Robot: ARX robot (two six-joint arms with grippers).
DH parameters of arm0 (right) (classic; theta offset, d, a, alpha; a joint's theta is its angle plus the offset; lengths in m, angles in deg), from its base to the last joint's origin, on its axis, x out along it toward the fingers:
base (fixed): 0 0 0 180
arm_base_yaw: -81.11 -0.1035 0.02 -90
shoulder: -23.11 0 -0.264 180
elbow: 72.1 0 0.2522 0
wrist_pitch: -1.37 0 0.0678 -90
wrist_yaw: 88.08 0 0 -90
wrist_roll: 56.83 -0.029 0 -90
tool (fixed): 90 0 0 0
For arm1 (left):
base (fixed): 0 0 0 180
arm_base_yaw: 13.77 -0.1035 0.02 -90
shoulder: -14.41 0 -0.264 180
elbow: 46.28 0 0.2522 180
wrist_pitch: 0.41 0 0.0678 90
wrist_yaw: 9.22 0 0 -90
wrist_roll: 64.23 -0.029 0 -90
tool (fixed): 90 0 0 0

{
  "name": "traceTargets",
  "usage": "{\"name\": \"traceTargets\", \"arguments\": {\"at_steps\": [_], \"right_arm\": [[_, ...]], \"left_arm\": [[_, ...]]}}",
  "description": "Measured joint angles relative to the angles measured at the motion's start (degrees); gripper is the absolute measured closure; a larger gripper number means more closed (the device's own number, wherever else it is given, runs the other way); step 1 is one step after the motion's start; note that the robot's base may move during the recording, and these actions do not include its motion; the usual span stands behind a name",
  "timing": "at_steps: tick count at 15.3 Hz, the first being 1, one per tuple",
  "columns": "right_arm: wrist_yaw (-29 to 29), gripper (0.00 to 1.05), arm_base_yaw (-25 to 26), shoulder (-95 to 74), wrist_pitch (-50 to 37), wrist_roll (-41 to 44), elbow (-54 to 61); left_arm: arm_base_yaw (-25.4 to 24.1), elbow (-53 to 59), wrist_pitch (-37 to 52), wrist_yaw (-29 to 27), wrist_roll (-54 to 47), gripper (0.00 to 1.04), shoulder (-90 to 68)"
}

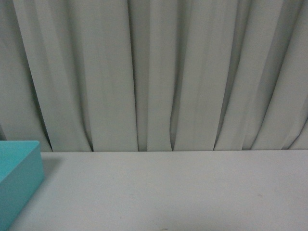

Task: Wind up and store yellow beetle toy

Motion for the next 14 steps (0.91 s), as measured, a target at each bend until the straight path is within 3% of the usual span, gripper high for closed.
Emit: {"name": "traceTargets", "arguments": {"at_steps": [5,7,10,11,14], "right_arm": [[0.0,0.07,0.0,0.0,0.0,0.0,0.0],[0.0,0.07,0.0,0.0,0.0,0.0,0.0],[0.0,0.07,0.0,0.0,0.0,0.0,0.0],[0.0,0.07,0.0,0.0,0.0,0.0,0.0],[0.0,0.07,0.0,0.0,0.0,0.0,0.0]], "left_arm": [[0.0,0.0,0.0,0.0,0.1,0.54,0.0],[0.0,0.0,0.0,0.0,0.1,0.47,0.0],[0.0,0.0,0.0,0.0,0.1,0.11,0.0],[0.0,0.0,0.0,0.0,0.0,0.06,0.0],[0.0,0.0,0.0,0.0,0.0,0.07,0.0]]}}
